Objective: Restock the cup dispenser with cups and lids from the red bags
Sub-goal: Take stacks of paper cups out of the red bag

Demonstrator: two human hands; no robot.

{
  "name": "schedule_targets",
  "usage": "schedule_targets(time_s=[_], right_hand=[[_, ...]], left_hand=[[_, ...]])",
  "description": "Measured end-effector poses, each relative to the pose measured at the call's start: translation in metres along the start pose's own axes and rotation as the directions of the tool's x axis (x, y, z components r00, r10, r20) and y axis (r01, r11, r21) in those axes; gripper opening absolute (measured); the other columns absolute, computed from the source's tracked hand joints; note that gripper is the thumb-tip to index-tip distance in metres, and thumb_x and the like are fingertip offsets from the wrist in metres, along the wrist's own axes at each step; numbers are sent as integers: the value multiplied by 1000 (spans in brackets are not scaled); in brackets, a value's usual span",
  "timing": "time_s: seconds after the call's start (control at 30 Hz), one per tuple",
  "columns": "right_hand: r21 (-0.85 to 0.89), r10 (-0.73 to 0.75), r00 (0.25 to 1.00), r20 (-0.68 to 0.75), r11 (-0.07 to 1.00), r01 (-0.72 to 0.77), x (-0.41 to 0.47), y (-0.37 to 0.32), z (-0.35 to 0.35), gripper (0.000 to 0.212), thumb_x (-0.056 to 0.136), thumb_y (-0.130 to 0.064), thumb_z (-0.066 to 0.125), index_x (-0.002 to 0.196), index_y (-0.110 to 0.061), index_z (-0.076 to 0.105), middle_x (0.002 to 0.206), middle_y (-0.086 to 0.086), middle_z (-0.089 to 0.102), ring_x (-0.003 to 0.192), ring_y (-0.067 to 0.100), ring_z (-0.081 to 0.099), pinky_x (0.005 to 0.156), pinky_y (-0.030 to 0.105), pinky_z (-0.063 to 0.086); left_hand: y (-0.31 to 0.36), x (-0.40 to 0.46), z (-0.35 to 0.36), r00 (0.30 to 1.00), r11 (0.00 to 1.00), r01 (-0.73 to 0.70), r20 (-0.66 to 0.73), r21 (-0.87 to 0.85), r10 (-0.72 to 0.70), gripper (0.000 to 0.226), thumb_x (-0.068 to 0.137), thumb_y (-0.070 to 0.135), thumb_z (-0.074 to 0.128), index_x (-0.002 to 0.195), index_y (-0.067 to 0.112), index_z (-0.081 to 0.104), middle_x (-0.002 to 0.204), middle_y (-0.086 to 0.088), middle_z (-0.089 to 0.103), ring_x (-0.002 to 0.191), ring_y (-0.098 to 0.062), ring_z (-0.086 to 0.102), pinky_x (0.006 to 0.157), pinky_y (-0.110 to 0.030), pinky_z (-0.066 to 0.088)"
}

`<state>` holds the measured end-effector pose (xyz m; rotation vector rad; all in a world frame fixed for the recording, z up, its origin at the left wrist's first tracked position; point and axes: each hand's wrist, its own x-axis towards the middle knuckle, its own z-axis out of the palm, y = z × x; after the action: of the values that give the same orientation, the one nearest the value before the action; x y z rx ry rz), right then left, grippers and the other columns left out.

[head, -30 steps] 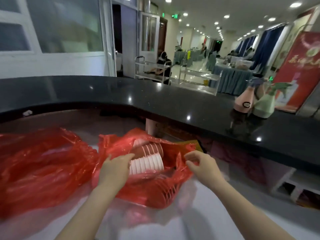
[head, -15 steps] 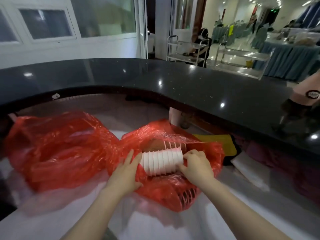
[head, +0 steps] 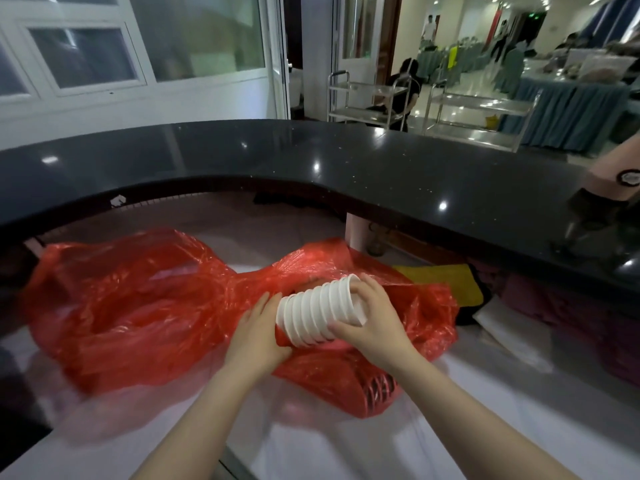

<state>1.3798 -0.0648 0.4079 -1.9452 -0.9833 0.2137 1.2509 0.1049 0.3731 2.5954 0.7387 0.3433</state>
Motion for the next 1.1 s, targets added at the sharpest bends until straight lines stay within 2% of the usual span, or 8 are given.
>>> schedule_targets(time_s=[0.23, 0.33, 0.43, 0.53, 0.67, 0.77, 0.97, 1.1], right_hand=[[20, -13, 978, -206, 1000, 18, -8, -23, -1, 42, 73, -30, 78, 107, -36, 54, 116, -18, 52, 114, 1, 46, 91, 11, 32], [46, 28, 951, -307, 999, -15, -12, -31, -13, 43, 73, -40, 78, 108, -38, 53, 112, -24, 53, 108, -1, 49, 87, 16, 37], [37, 40, 937, -347, 999, -29, -11, -42, -25, 51, 67, -51, 78, 109, -40, 52, 113, -23, 55, 104, -4, 50, 79, 11, 37], [-29, 42, 954, -297, 998, -53, -11, -51, -19, 65, 65, -50, 79, 121, -34, 49, 120, -17, 55, 108, 1, 49, 86, 18, 41], [-92, 93, 970, -226, 989, -117, -18, -46, 6, 69, 72, -48, 76, 132, -25, 50, 136, -8, 50, 126, 12, 44, 106, 35, 39], [-167, 110, 978, -177, 976, -140, -22, -39, 20, 62, 78, -50, 70, 131, -19, 59, 152, -5, 35, 139, 14, 31, 112, 29, 28], [-135, 140, 973, -186, 977, -167, -30, -39, 28, 75, 82, -36, 73, 145, -10, 40, 160, 1, 18, 144, 16, 21, 112, 24, 21], [-76, -11, 935, -355, 997, -17, -23, -61, 27, 54, 73, -29, 82, 122, -11, 63, 156, 0, 26, 141, 18, 28, 114, 35, 29]], left_hand=[[-18, 0, -10, 991, 999, -35, 127, -40, 40, 110, 61, 28, 82, 151, 25, 19, 159, -1, 17, 147, -17, 9, 118, -37, 18], [-19, 0, -18, 967, 994, -64, 242, -85, 83, 118, 58, 46, 81, 152, 26, 12, 160, 2, 11, 148, -15, 3, 119, -39, 15], [-11, 1, -29, 958, 936, -68, 240, -346, 158, 89, 62, 61, 67, 141, 34, 39, 146, 9, 42, 135, -10, 38, 112, -42, 33], [-10, -2, -31, 958, 890, -116, 186, -441, 218, 70, 65, 47, 74, 130, 37, 49, 130, 15, 55, 120, -4, 52, 102, -40, 43], [-18, -4, -32, 955, 890, -159, 161, -426, 247, 84, 53, 26, 76, 129, 44, 46, 130, 18, 53, 123, -4, 49, 105, -33, 40], [-30, -2, -33, 957, 909, -125, 193, -399, 216, 89, 59, 13, 78, 138, 31, 41, 140, 7, 46, 132, -12, 41, 111, -29, 31], [-38, -4, -36, 938, 931, -108, 274, -347, 211, 83, 76, 6, 74, 146, 23, 34, 150, 1, 36, 142, -15, 26, 118, -35, 20], [-31, -9, -41, 972, 882, -105, 139, -459, 188, 79, 71, -6, 71, 134, 33, 43, 129, 19, 50, 126, -3, 44, 98, -4, 29]])
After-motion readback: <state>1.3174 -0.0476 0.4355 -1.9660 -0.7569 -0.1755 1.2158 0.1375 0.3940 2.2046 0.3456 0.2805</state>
